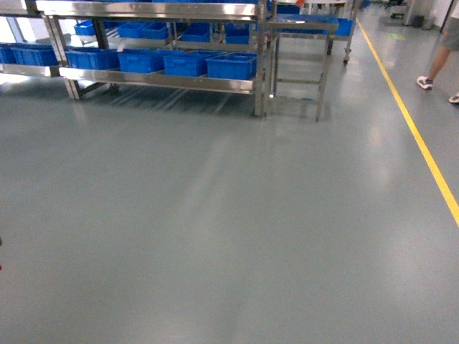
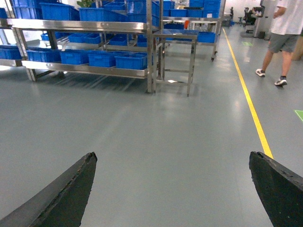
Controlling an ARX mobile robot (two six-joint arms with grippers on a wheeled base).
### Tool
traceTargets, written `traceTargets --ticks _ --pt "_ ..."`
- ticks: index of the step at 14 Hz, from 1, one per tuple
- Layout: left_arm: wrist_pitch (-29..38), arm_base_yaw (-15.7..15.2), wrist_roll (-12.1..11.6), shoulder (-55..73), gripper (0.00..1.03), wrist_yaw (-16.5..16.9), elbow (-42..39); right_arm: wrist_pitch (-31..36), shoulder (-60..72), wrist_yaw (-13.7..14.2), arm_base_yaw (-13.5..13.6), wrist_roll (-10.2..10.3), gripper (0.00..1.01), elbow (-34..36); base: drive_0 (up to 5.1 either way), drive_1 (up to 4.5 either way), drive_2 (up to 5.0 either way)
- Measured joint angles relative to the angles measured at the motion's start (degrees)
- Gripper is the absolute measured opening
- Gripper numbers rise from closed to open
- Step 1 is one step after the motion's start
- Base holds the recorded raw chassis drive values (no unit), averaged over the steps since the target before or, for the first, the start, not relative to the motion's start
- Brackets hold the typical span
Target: Pick blue part to blue bin on bottom shelf
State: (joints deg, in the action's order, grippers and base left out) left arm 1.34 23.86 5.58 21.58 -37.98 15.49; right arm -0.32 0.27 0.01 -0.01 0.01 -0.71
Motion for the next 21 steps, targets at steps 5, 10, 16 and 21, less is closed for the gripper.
traceTargets --ticks 5,10,16,21 --pt "-0.02 0.00 0.00 0.00 0.44 0.00 0.00 0.02 0.00 0.00 0.00 0.00 0.98 0.00 -1.6 -1.58 -1.6" --pt "0.00 0.00 0.00 -0.02 0.44 0.02 0.00 -0.02 0.00 0.00 0.00 0.00 0.98 0.00 -1.6 -1.56 -1.6" --pt "-0.07 -0.02 0.00 -0.15 0.44 0.02 0.00 0.02 0.00 0.00 0.00 0.00 0.98 0.00 -1.6 -1.56 -1.6" --pt "0.04 0.00 0.00 -0.11 0.44 0.02 0.00 0.04 0.00 0.00 0.00 0.00 0.98 0.00 -0.5 2.98 -3.9"
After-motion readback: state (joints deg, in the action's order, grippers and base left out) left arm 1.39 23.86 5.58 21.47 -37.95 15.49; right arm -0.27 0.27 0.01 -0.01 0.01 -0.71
